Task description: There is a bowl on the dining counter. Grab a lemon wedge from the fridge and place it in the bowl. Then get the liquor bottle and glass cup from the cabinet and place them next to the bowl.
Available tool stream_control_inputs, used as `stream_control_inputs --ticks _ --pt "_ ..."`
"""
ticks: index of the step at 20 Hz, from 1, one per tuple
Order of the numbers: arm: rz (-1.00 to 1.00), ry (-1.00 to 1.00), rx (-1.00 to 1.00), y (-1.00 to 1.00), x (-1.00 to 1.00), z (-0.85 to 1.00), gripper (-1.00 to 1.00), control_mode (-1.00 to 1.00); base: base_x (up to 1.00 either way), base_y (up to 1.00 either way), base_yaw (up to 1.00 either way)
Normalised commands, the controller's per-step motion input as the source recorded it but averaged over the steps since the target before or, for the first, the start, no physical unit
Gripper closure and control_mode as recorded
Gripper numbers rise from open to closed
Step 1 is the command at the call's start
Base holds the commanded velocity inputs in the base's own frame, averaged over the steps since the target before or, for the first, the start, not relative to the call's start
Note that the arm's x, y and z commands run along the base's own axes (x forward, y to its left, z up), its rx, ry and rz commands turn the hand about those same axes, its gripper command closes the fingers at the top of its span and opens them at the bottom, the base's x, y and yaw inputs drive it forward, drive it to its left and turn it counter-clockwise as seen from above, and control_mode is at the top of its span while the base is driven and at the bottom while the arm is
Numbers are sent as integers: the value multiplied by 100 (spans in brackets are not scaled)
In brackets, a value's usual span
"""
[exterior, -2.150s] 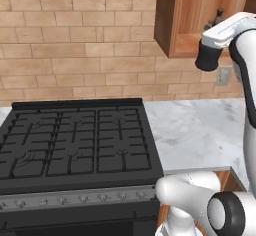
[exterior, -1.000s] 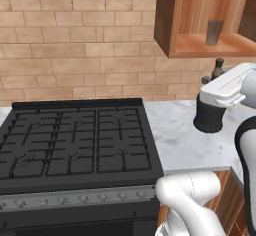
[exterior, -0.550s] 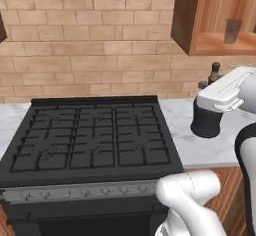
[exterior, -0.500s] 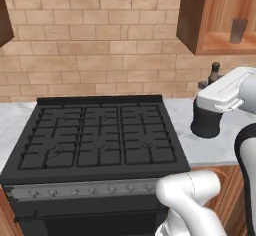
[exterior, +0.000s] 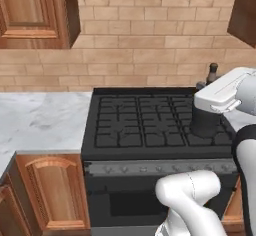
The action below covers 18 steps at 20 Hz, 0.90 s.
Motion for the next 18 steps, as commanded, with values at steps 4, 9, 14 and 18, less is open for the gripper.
stream_control_inputs --ticks 4,9,14,18 --pt "0 0 0 0 0 0 100 100 -55 100 11" --pt "0 0 0 0 0 0 100 100 -88 93 11" --pt "0 0 0 0 0 0 100 100 -100 42 14" --pt "0 0 0 0 0 0 100 100 -100 40 12"
